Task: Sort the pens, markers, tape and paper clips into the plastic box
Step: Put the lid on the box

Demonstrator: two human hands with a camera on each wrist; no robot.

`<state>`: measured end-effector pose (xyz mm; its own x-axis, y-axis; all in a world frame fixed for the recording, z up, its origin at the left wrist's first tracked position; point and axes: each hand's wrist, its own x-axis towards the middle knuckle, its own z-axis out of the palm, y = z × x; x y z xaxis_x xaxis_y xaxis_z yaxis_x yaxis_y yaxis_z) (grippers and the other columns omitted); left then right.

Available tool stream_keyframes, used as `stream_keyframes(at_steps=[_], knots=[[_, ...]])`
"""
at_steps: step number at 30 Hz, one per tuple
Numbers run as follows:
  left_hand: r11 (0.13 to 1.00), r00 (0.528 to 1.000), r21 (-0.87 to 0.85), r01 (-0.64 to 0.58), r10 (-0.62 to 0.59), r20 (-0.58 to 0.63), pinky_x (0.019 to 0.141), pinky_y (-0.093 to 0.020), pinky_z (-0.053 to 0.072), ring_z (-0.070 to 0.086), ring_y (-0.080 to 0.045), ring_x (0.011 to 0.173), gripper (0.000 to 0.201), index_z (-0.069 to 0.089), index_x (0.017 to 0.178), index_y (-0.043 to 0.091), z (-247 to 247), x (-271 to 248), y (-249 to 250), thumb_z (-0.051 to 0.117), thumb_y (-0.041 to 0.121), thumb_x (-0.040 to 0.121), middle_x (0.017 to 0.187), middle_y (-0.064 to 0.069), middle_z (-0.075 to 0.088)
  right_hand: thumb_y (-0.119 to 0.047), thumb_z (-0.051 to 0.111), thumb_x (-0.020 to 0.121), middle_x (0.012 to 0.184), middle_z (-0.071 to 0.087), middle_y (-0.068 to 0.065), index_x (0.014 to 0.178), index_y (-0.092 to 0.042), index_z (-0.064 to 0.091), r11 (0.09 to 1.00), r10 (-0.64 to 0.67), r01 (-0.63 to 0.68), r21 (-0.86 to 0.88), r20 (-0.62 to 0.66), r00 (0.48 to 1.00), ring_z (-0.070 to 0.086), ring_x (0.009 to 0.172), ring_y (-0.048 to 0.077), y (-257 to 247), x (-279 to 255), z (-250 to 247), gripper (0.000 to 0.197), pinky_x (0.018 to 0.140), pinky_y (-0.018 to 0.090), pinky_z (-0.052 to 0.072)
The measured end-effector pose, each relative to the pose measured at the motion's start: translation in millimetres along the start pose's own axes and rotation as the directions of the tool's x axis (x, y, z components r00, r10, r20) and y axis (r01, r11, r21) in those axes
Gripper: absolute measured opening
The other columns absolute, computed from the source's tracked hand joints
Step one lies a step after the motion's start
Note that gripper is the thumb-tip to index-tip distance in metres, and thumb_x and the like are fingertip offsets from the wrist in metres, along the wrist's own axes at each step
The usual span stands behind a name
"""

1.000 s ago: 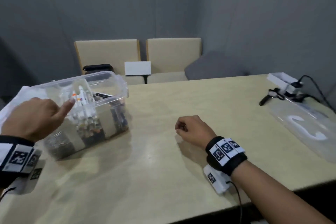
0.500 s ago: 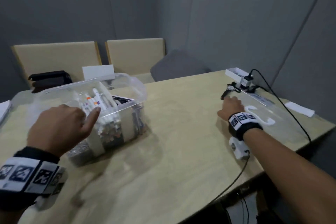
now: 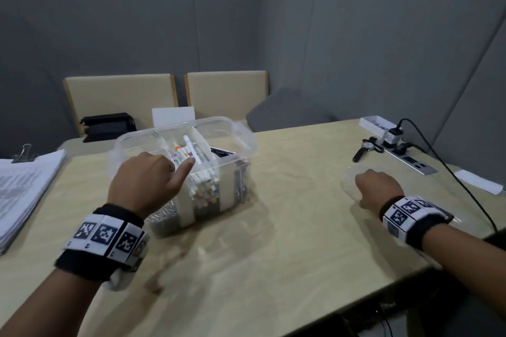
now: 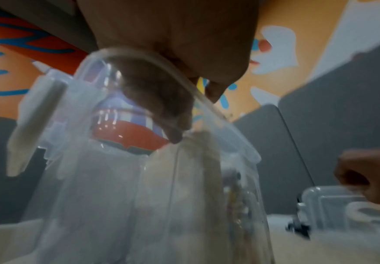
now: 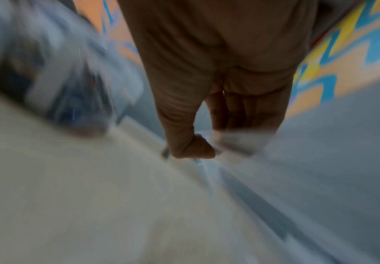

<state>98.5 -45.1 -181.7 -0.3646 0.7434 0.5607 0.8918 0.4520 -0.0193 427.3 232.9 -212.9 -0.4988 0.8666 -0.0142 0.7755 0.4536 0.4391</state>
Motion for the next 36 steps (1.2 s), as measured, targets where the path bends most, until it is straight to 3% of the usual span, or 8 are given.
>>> stream_keyframes(at_steps=[6,11,18,23,26,29,32,36], knots=[[0.949,0.957,-0.257,0.182,-0.231,-0.174,0.057,-0.032,0.036,0.053,-0.025,0.065,0.055,0.059,0.061,0.014,-7.3,12.5,-28.3,0.038,0.049,0.098,0.065,-0.004,0.059,-0.01,0.067,0.072,0.056,0.041,0.007,0.061,-0.007,0.047,0.971,0.077,0.027,0.236,-0.421,0.904,0.049,0.056,0.029,-10.5,-37.1,-147.8,0.023,0.055,0.029,0.04],[0.802,0.895,-0.512,0.308,-0.427,-0.13,0.084,-0.036,0.033,0.048,-0.027,0.1,0.034,0.058,0.089,0.014,-9.3,15.2,-58.9,0.038,0.039,0.101,0.094,-0.004,0.053,-0.006,0.058,0.077,0.078,0.061,0.012,0.086,-0.009,0.069,0.912,-0.148,0.388,0.136,-0.771,0.619,0.059,0.065,0.032,-89.4,-58.7,-231.2,0.014,0.057,0.029,0.038],[0.169,0.724,-0.829,0.532,-0.598,0.343,0.105,-0.052,0.038,0.049,-0.026,0.127,0.095,0.043,0.14,0.024,8.4,8.8,-83.8,0.053,0.084,0.068,0.141,-0.003,0.049,-0.02,0.066,0.087,0.103,0.063,0.001,0.105,-0.019,0.072,0.58,-0.543,0.81,0.089,-0.698,0.466,0.062,0.089,0.025,-216.1,-41.4,-198.0,0.02,0.067,0.037,0.052],[0.118,0.669,-0.793,0.598,-0.618,0.413,0.101,-0.046,0.045,0.052,-0.027,0.121,0.079,0.025,0.149,0.015,3.4,12.4,-74.6,0.069,0.028,0.084,0.144,-0.006,0.043,-0.03,0.067,0.088,0.102,0.067,-0.006,0.105,-0.026,0.074,0.375,-0.523,0.905,0.199,-0.761,0.384,0.062,0.086,0.017,-212.4,-36.1,-185.5,0.019,0.065,0.034,0.051],[0.164,0.686,-0.751,0.64,-0.562,0.462,0.093,-0.041,0.05,0.057,-0.026,0.108,0.066,0.036,0.142,0.006,5.4,21.6,-69.5,0.068,0.02,0.086,0.129,-0.009,0.052,-0.041,0.058,0.093,0.102,0.07,-0.008,0.114,-0.025,0.07,0.301,-0.466,0.866,0.399,-0.731,0.499,0.06,0.08,0.006,-193.8,-29.5,-187.4,0.029,0.073,0.028,0.052],[0.196,0.659,-0.714,0.672,-0.597,0.457,0.092,-0.047,0.05,0.057,-0.029,0.11,0.076,0.034,0.142,0.009,10.5,24.5,-70.7,0.072,0.031,0.08,0.131,-0.007,0.052,-0.043,0.053,0.094,0.124,0.061,0.0,0.132,-0.022,0.056,0.468,-0.259,0.622,0.628,-0.575,0.776,0.057,0.108,0.015,-172.4,13.8,-181.3,0.044,0.096,0.037,0.047],[-0.046,0.492,-0.63,0.775,-0.582,0.647,0.073,-0.045,0.052,0.058,-0.032,0.106,0.076,0.042,0.136,0.014,17.1,18.7,-70.5,0.074,0.043,0.074,0.128,-0.004,0.055,-0.055,0.048,0.093,0.15,0.038,0.013,0.146,-0.013,0.035,0.586,-0.208,0.28,0.76,-0.193,0.959,0.036,0.137,0.03,-165.3,58.8,-158.0,0.069,0.109,0.039,0.032],[-0.114,0.474,-0.593,0.797,-0.49,0.731,0.068,-0.038,0.052,0.067,-0.029,0.093,0.053,0.057,0.12,0.012,20.7,14.7,-75.4,0.071,0.042,0.079,0.11,-0.009,0.069,-0.059,0.068,0.075,0.134,0.054,0.003,0.138,-0.014,0.045,-0.033,-0.267,-0.121,0.992,0.108,0.958,0.057,0.117,0.027,-180.3,77.9,-130.1,0.081,0.1,0.046,0.046]])
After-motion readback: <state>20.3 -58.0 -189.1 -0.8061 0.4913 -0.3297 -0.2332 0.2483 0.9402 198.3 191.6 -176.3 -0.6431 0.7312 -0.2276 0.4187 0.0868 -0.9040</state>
